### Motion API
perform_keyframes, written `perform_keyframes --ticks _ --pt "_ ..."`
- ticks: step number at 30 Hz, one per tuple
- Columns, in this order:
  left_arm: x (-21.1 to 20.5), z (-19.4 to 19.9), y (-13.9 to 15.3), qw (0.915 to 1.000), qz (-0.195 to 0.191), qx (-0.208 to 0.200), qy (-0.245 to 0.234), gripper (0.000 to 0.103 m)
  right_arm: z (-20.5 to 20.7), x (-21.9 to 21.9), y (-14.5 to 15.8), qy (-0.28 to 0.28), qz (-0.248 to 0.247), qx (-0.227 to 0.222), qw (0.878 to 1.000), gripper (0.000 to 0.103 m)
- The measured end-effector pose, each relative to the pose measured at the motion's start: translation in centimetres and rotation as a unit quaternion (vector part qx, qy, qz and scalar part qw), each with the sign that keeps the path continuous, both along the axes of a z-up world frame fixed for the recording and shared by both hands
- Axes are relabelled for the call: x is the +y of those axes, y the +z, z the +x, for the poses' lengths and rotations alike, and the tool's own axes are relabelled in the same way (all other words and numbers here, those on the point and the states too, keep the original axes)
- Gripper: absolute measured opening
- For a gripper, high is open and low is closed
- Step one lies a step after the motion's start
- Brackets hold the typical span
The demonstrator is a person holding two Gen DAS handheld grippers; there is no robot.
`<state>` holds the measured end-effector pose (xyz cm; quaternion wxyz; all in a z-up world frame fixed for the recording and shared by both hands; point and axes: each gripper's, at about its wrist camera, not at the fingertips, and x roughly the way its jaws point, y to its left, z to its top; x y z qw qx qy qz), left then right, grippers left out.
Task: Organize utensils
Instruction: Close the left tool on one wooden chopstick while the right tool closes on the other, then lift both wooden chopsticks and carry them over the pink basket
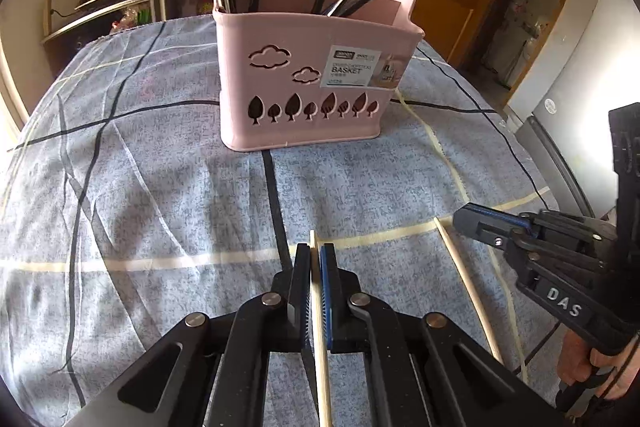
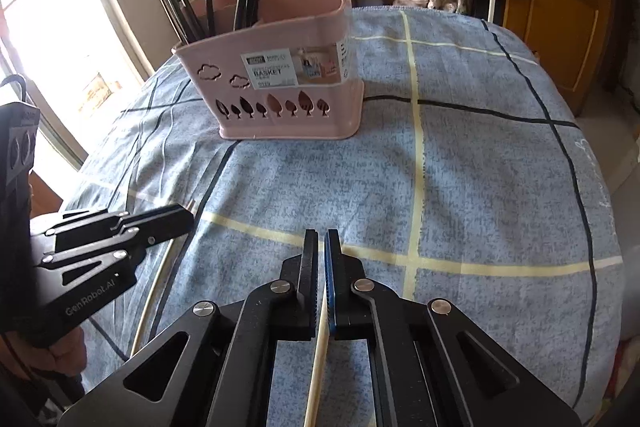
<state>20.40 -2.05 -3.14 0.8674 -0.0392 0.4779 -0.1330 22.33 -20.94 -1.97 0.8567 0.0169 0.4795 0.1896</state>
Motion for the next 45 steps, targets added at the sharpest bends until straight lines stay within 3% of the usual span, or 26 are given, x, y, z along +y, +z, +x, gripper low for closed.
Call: perform_keyframes --ticks 6,14,18,22,27,31,39,45 --pt "0.2 0.4 -1.3 0.9998 0.008 0.017 -0.003 0.005 0.3 0.3 -2.0 0.005 -0.022 0.026 0.999 0.009" --pt "-0.3 0.9 -1.9 0.9991 0.033 0.025 -0.01 0.005 0.8 0.9 -2.4 0.017 -0.039 0.026 0.999 0.006" --pt "-0.9 1.1 -1.8 0.9981 0.051 0.03 -0.02 0.005 0.9 0.6 -2.3 0.015 -0.03 0.031 0.999 0.005" --pt "-1.0 1.0 -1.1 0.9985 0.042 0.025 -0.024 0.005 0.7 0.2 -1.2 0.013 -0.011 0.02 1.0 0.005" --pt "-0.9 0.5 1.7 0.9991 0.031 -0.01 -0.029 0.004 0.4 -0.3 1.4 0.009 0.005 -0.01 1.0 0.005" --pt "-0.4 0.1 5.7 0.9979 0.016 -0.053 -0.033 0.004 0.2 -0.7 4.4 0.005 0.021 -0.044 0.999 0.005" --pt "0.9 -1.0 13.7 0.9888 -0.006 -0.145 -0.035 0.004 -0.7 -1.4 10.2 -0.006 0.047 -0.117 0.992 0.005" --pt "1.3 -1.9 16.2 0.9841 -0.011 -0.174 -0.032 0.004 -1.7 -1.9 13.2 -0.013 0.06 -0.161 0.985 0.005"
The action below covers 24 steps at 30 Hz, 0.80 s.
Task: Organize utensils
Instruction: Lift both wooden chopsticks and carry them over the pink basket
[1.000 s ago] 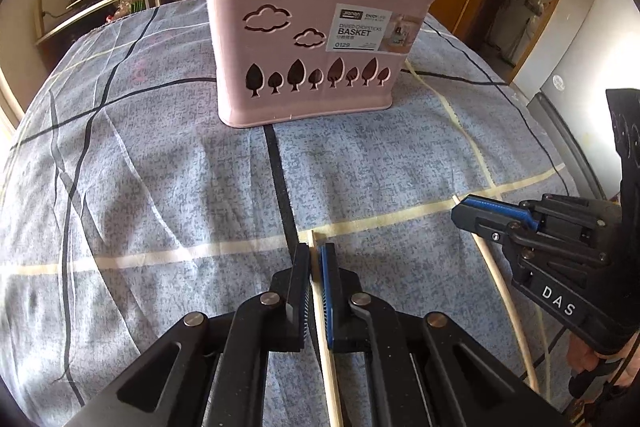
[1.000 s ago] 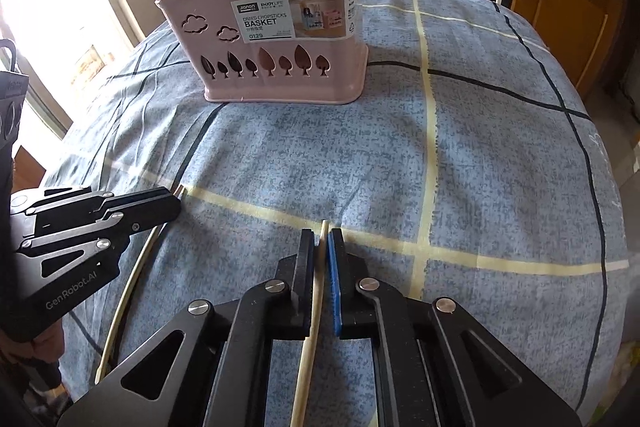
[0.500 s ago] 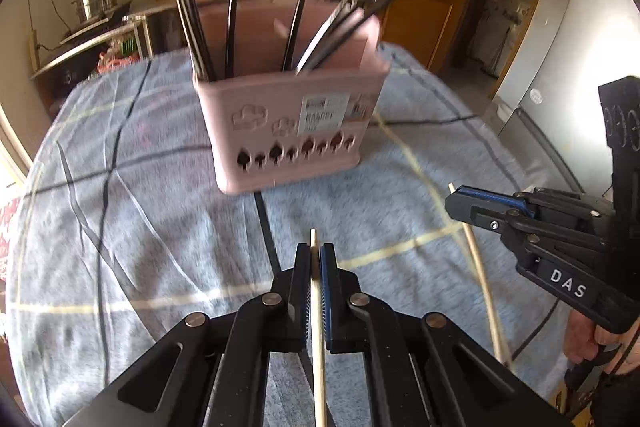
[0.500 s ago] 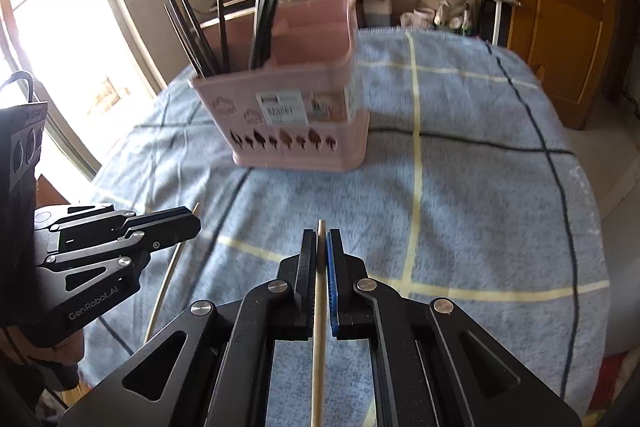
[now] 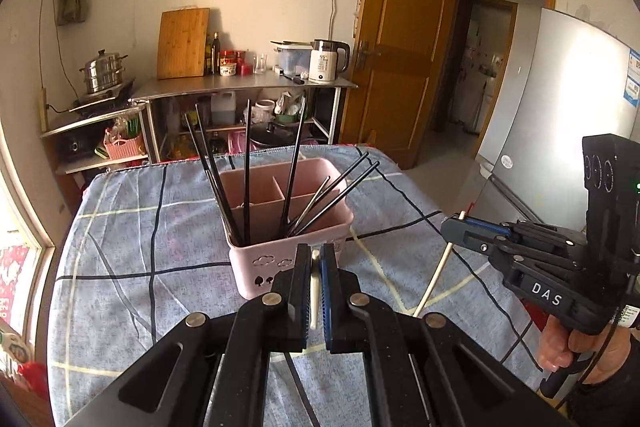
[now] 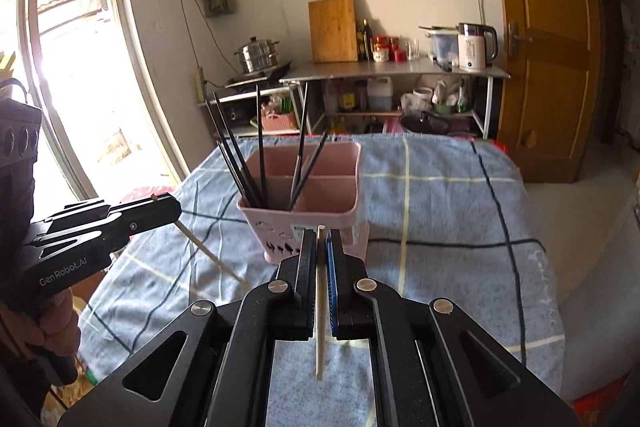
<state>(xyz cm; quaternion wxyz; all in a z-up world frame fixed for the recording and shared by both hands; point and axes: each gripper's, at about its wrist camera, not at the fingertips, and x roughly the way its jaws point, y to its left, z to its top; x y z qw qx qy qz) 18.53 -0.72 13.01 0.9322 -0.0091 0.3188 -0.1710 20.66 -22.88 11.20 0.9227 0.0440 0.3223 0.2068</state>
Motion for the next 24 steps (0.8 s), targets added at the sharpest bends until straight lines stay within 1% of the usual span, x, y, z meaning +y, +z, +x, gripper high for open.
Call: perform_keyframes --ticks 3,11,13,18,19,21,24 --pt "0.2 -0.2 -0.1 1.0 -0.002 0.004 0.002 0.004 -0.5 -0.2 0.4 -0.002 0.001 -0.009 1.0 0.005" --pt "0.5 -1.1 -0.7 0.9999 -0.006 0.014 0.007 0.004 -1.4 -0.6 0.2 -0.004 0.012 -0.021 1.0 0.005" --pt "0.7 -1.3 -0.8 0.9998 -0.007 0.017 0.007 0.004 -1.6 -0.6 -0.1 -0.004 0.007 -0.026 1.0 0.005" --pt "1.1 -1.5 -1.6 0.9995 -0.008 0.03 0.008 0.004 -2.4 -0.5 -1.9 -0.001 -0.003 -0.01 1.0 0.005" --pt "1.2 -1.6 -1.7 0.9995 -0.008 0.03 0.008 0.004 -2.7 -0.7 -1.8 -0.003 -0.003 -0.016 1.0 0.005" --pt "1.3 -1.8 -1.8 0.9994 -0.01 0.032 0.006 0.004 -3.4 -0.9 -1.6 -0.002 -0.002 -0.014 1.0 0.005" --pt "1.3 -2.1 -1.8 0.9993 -0.01 0.034 0.004 0.004 -4.4 -1.2 -1.3 -0.002 -0.015 -0.011 1.0 0.005"
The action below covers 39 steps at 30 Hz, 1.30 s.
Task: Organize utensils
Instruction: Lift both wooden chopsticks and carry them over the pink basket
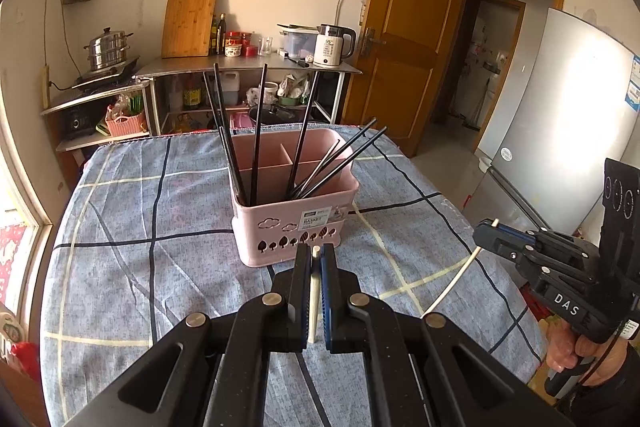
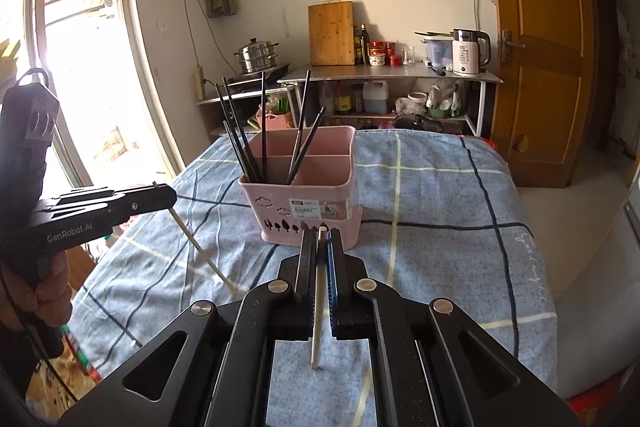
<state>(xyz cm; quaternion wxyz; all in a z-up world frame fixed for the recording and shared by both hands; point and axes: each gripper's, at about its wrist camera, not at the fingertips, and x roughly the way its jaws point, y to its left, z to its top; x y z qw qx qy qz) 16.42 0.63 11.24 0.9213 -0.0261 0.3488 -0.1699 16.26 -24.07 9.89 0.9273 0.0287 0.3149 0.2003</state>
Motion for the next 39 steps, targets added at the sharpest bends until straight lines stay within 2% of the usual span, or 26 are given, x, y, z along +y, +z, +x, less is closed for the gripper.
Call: perform_keyframes --ticks 8,20,24,31,39 --pt "0.2 -1.3 -0.1 0.9999 0.011 0.009 -0.008 0.004 -1.4 -0.5 0.4 0.004 -0.019 0.013 1.0 0.005" --pt "1.8 -0.5 1.2 0.9999 -0.001 0.007 0.008 0.004 0.0 0.3 2.2 0.006 0.008 -0.012 1.0 0.005" --pt "2.5 0.3 3.2 0.9998 -0.008 -0.012 0.013 0.004 1.1 1.1 3.7 0.01 0.024 -0.03 0.999 0.005" --pt "3.6 2.5 8.7 0.9972 -0.022 -0.069 0.02 0.004 3.8 3.0 7.2 0.02 0.043 -0.071 0.996 0.005" --pt "4.3 7.1 11.5 0.9954 -0.031 -0.084 0.035 0.004 7.4 4.6 9.7 0.015 0.069 -0.09 0.993 0.005"
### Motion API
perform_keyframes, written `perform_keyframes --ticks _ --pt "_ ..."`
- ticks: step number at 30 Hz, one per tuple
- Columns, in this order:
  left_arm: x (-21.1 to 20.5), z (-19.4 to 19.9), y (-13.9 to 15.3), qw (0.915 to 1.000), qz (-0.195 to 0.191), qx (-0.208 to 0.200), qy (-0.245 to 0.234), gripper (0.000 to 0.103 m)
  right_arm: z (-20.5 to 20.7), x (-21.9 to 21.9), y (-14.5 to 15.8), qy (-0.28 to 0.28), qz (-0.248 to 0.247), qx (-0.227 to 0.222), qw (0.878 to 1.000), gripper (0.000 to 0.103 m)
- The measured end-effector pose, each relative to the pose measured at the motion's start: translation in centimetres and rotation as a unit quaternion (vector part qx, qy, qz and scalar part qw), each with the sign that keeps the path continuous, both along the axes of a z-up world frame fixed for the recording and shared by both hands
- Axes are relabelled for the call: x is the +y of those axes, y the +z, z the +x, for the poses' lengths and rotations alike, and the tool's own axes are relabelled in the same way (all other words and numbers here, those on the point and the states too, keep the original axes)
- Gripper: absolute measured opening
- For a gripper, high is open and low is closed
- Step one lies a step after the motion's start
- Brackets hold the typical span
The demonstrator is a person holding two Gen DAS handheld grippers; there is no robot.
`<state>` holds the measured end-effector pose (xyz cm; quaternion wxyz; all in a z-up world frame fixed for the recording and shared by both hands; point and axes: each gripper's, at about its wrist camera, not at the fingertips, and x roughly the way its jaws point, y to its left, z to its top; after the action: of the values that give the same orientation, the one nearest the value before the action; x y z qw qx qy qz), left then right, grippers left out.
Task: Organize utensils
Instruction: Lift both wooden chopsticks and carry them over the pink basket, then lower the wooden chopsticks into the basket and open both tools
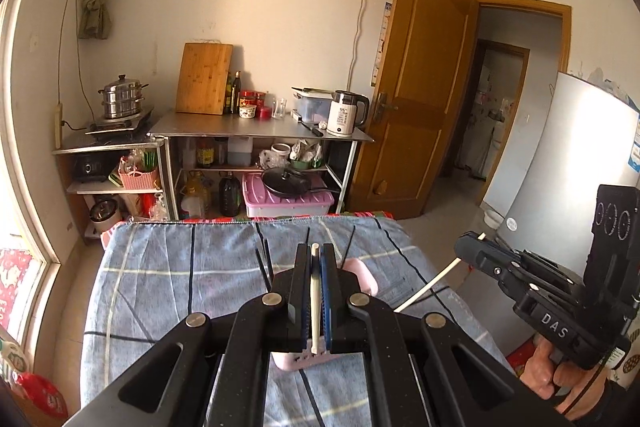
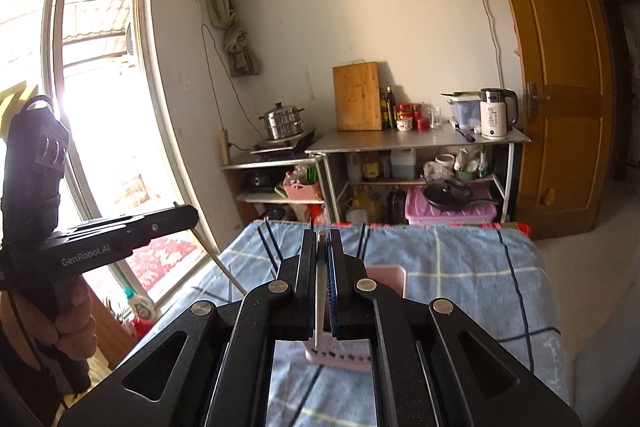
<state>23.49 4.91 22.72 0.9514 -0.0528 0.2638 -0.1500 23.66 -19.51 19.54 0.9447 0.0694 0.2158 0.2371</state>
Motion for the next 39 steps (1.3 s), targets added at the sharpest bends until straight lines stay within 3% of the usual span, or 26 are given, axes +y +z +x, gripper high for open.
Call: perform_keyframes --ticks 9,19,29,36,39 --pt "0.6 4.0 -2.5 0.9995 -0.008 0.024 0.017 0.004 3.2 1.5 -0.9 -0.002 -0.013 0.004 1.0 0.005" --pt "0.2 6.5 -7.8 0.9978 0.003 0.065 0.016 0.004 6.1 2.7 -5.6 0.0 -0.029 0.05 0.998 0.005" --pt "0.1 7.8 -11.1 0.9955 0.012 0.093 0.012 0.004 8.0 3.3 -9.1 0.011 -0.044 0.096 0.994 0.005" --pt "-0.2 7.5 -11.5 0.9954 0.02 0.093 0.008 0.006 7.7 3.7 -9.2 0.024 -0.053 0.101 0.993 0.009" --pt "0.0 6.7 -10.6 0.9965 0.017 0.081 0.01 0.017 7.3 3.3 -8.6 0.02 -0.048 0.093 0.994 0.011"
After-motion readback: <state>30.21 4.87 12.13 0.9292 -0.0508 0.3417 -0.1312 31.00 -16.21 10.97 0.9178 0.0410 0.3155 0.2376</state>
